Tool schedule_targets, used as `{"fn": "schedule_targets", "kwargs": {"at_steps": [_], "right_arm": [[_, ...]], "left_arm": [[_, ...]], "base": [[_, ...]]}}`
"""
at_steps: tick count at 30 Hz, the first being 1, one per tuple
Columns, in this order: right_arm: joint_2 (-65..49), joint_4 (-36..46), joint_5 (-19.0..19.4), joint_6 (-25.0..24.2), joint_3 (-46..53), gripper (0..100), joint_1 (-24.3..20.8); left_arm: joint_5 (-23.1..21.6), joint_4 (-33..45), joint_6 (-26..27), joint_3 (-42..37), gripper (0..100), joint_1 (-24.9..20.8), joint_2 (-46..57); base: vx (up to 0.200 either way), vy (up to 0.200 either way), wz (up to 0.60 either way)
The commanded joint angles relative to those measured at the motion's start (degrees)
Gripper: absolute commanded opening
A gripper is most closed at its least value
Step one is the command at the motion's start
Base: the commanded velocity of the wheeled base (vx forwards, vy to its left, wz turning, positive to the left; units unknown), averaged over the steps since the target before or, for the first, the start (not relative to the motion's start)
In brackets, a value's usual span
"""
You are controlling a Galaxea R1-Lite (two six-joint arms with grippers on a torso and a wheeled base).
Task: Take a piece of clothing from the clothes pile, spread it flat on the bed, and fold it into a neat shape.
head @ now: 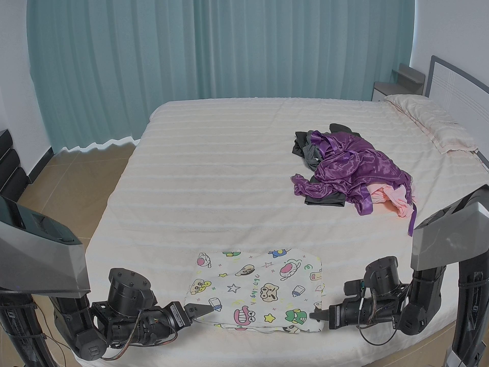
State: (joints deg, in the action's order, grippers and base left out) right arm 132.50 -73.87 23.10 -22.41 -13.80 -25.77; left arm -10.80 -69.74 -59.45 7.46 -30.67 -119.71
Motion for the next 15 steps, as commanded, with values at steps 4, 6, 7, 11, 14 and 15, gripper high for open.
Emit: {"fn": "schedule_targets", "kwargs": {"at_steps": [4, 6, 7, 11, 14, 15], "right_arm": [[0.2, -0.7, -0.1, 1.7, 3.1, 0, 2.8], [0.5, -0.7, -0.1, 2.0, 2.9, 0, 2.7], [0.6, -0.7, -0.1, 2.3, 2.9, 0, 2.7], [0.6, -0.7, -0.2, 2.6, 3.0, 100, 2.6], [0.4, -2.0, 0.0, 2.9, 3.1, 100, 2.9], [0.4, -3.6, 0.1, 2.9, 3.0, 100, 3.1]], "left_arm": [[0.0, 0.0, 0.0, 0.4, 100, 0.0, -0.5], [0.3, 0.0, 0.0, 0.4, 100, 0.0, -0.5], [0.4, 0.0, 0.0, 0.4, 100, 0.0, -0.5], [0.8, 0.0, 0.0, 0.4, 100, 0.0, -0.6], [0.9, 0.0, 0.0, 0.5, 100, 0.0, -0.6], [0.9, 0.0, 0.0, 0.5, 100, 0.0, -0.6]], "base": [[0.000, 0.000, 0.00], [0.000, 0.000, 0.00], [0.000, 0.000, 0.00], [0.000, 0.000, 0.00], [0.000, 0.000, 0.00], [0.000, 0.000, 0.00]]}}
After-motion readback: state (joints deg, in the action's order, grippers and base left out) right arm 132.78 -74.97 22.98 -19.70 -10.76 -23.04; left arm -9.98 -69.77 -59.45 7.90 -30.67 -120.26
